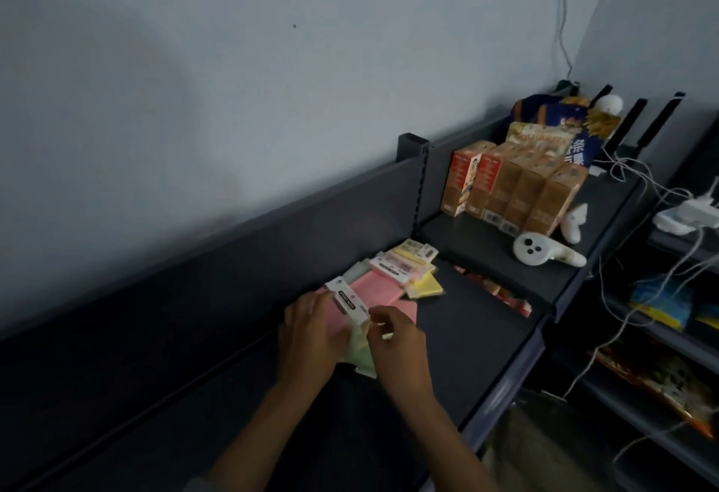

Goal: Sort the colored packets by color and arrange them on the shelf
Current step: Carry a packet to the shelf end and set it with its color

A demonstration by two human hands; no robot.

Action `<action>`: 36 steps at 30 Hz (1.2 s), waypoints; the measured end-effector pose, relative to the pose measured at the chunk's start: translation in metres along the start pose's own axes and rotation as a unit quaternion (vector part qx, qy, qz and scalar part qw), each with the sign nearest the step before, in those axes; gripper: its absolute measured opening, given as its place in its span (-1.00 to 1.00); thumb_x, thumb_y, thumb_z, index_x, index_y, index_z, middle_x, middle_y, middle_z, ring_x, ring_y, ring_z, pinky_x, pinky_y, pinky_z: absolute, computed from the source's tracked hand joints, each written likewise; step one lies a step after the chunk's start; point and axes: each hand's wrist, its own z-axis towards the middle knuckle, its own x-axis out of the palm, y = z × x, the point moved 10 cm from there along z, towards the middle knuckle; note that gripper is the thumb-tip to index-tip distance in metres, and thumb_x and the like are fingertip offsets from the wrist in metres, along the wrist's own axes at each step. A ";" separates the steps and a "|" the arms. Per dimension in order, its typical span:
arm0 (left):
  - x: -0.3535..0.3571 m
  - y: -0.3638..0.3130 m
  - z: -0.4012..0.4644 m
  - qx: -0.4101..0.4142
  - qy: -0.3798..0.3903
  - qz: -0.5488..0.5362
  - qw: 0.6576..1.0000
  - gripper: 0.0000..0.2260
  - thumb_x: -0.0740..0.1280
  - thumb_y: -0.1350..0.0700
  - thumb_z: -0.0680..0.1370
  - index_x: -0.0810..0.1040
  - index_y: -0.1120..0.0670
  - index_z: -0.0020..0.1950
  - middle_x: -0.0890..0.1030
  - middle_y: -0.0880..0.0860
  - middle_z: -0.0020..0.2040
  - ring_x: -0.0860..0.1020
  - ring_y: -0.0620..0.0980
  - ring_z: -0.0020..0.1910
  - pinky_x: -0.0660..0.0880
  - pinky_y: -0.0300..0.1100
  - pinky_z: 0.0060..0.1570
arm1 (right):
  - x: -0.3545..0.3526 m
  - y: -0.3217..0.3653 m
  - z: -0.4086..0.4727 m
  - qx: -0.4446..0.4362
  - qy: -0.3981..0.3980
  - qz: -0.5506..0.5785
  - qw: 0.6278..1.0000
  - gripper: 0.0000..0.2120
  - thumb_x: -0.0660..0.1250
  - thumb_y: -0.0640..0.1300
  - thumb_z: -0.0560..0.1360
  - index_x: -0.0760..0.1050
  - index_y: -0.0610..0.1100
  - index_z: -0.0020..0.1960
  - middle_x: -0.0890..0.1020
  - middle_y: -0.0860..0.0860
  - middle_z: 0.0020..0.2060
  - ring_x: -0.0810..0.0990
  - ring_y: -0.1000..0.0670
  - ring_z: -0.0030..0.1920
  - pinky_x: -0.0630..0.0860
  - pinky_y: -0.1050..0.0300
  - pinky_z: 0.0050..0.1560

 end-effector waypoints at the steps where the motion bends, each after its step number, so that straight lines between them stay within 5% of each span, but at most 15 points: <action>1: 0.003 0.002 0.007 0.005 0.006 0.006 1.000 -0.40 0.51 -0.12 0.42 0.46 0.01 0.41 0.45 0.03 0.40 0.39 0.14 0.36 0.41 0.09 0.28 | 0.002 0.001 0.006 0.000 -0.001 0.003 1.000 -0.75 0.31 -0.23 0.56 0.62 -0.07 0.20 0.69 0.07 0.03 0.63 0.17 -0.02 0.55 0.35 -0.06; 7: 0.019 0.004 0.033 0.025 0.079 0.017 0.996 -0.20 0.47 -0.31 0.36 0.31 -0.08 0.52 0.36 -0.07 0.48 0.34 0.06 0.40 0.32 -0.02 0.34 | 0.007 -0.008 0.033 0.022 -0.029 -0.010 0.999 -0.75 0.27 -0.28 0.57 0.62 -0.14 0.18 0.67 0.04 0.04 0.61 0.14 -0.01 0.43 0.54 -0.15; 11: 0.021 0.009 0.043 0.001 0.119 0.037 0.992 -0.10 0.33 -0.51 0.20 0.33 -0.16 0.46 0.46 -0.12 0.38 0.43 0.03 0.36 0.44 0.05 0.29 | 0.015 -0.007 0.043 0.023 -0.025 -0.005 0.999 -0.74 0.28 -0.30 0.55 0.61 -0.16 0.19 0.68 0.02 0.04 0.64 0.08 0.04 0.62 0.19 0.01; 12: 0.023 0.011 0.046 -0.005 0.126 0.045 0.991 -0.11 0.33 -0.52 0.18 0.34 -0.17 0.44 0.48 -0.12 0.36 0.45 0.03 0.34 0.46 0.07 0.26 | 0.018 -0.008 0.047 0.026 -0.015 -0.008 1.000 -0.74 0.28 -0.30 0.55 0.60 -0.16 0.19 0.67 0.00 0.04 0.64 0.06 0.05 0.63 0.16 0.01; 16: 0.026 0.015 0.049 -0.030 0.144 0.072 0.987 -0.12 0.34 -0.49 0.18 0.32 -0.19 0.44 0.48 -0.07 0.36 0.46 0.05 0.33 0.47 0.07 0.24 | 0.032 -0.008 0.060 0.018 0.046 -0.063 0.997 -0.70 0.33 -0.27 0.53 0.59 -0.14 0.25 0.66 -0.01 0.09 0.59 0.12 0.00 0.42 0.53 -0.21; 20: 0.025 0.009 0.045 -0.063 0.158 0.056 0.984 -0.10 0.32 -0.42 0.22 0.25 -0.16 0.52 0.43 0.01 0.41 0.41 0.11 0.38 0.42 0.04 0.31 | 0.042 -0.011 0.067 0.018 0.085 -0.094 0.992 -0.66 0.36 -0.19 0.50 0.57 -0.09 0.27 0.65 -0.04 0.11 0.62 0.04 0.00 0.50 0.35 -0.14; 23: 0.027 0.004 0.043 -0.083 0.170 0.055 0.980 -0.14 0.41 -0.33 0.30 0.23 -0.14 0.54 0.39 0.03 0.45 0.37 0.12 0.41 0.39 0.02 0.34 | 0.044 -0.012 0.069 0.022 0.106 -0.066 0.992 -0.70 0.35 -0.24 0.53 0.56 -0.11 0.25 0.68 -0.03 0.10 0.65 0.07 -0.04 0.54 0.36 -0.20; 27: 0.027 -0.001 0.044 -0.105 0.172 0.086 0.976 -0.05 0.38 -0.43 0.24 0.18 -0.13 0.55 0.35 0.03 0.47 0.35 0.13 0.40 0.38 0.05 0.32 | 0.044 -0.018 0.072 0.018 0.125 -0.039 0.991 -0.76 0.32 -0.23 0.57 0.59 -0.09 0.21 0.70 -0.02 0.06 0.67 0.05 -0.01 0.63 0.11 -0.06; 32: 0.024 -0.010 0.041 -0.150 0.174 0.080 0.970 0.21 0.44 -0.48 0.22 -0.13 -0.03 0.64 0.18 0.09 0.58 0.20 0.16 0.53 0.25 0.09 0.44 | 0.025 -0.016 0.075 0.005 0.109 0.034 0.994 -0.85 0.27 -0.27 0.61 0.61 -0.13 0.00 0.66 0.01 -0.14 0.58 0.13 -0.18 0.39 0.38 -0.29; 36: 0.014 -0.013 0.041 -0.176 0.149 0.046 0.972 0.26 0.44 -0.55 0.10 -0.01 -0.06 0.63 0.23 0.08 0.52 0.28 0.12 0.48 0.35 0.11 0.41 | 0.013 -0.010 0.081 0.019 0.101 0.122 0.987 -0.87 0.21 -0.25 0.65 0.51 -0.12 0.01 0.61 0.01 -0.11 0.58 0.06 -0.10 0.47 0.30 -0.21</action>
